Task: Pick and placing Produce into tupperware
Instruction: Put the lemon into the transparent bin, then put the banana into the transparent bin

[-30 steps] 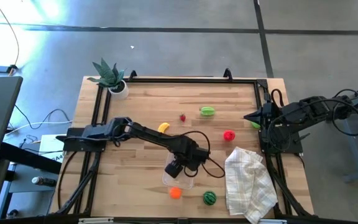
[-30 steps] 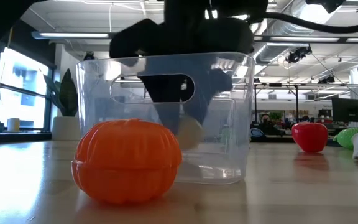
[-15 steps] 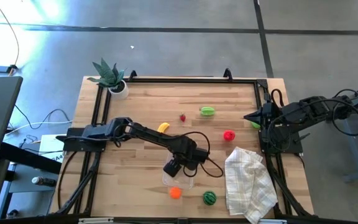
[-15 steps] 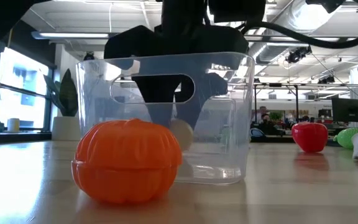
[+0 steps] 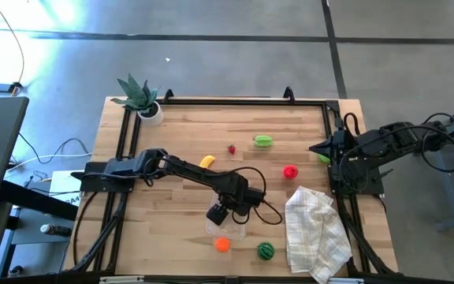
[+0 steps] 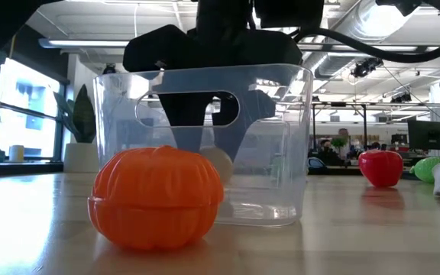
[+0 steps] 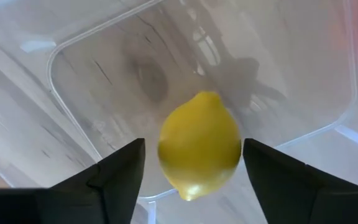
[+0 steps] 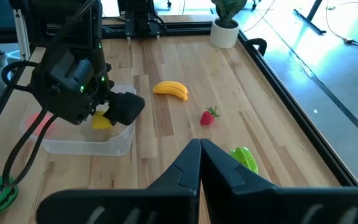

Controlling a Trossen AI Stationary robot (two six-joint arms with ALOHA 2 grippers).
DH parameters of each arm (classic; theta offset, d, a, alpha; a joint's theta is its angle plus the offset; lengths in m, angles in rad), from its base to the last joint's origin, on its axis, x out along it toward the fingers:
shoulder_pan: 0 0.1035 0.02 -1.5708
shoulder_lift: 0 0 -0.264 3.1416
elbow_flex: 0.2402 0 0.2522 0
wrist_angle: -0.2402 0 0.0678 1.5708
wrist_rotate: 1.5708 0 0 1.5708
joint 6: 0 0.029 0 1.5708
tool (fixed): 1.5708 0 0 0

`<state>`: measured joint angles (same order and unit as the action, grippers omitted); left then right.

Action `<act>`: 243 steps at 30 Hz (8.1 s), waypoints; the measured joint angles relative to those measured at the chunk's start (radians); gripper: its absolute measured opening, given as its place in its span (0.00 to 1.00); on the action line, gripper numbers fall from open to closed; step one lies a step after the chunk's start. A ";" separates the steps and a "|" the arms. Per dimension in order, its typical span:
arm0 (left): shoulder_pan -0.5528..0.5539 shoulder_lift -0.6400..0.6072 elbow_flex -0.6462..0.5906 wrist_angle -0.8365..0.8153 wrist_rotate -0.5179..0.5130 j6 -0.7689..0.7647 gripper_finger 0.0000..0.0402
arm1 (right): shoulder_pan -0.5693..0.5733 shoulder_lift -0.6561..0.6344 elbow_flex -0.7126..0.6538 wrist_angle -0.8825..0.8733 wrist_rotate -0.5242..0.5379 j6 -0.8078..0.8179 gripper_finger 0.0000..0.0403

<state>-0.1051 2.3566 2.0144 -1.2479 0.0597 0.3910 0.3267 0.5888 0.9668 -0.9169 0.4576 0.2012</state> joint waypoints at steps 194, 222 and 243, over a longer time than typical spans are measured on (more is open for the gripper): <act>0.457 -0.326 -0.669 0.295 0.051 -0.919 0.52 | 0.000 0.000 0.000 0.000 0.000 0.000 0.00; 0.458 -0.325 -0.670 0.296 0.068 -0.869 0.42 | 0.000 0.000 0.000 0.000 0.000 0.000 0.00; 0.455 -0.386 -0.535 0.308 0.038 -0.726 0.35 | 0.000 0.000 0.000 0.000 0.000 0.000 0.00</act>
<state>0.3497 1.9702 1.4791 -0.9397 0.0976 -0.3352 0.3269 0.5888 0.9668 -0.9165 0.4576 0.2012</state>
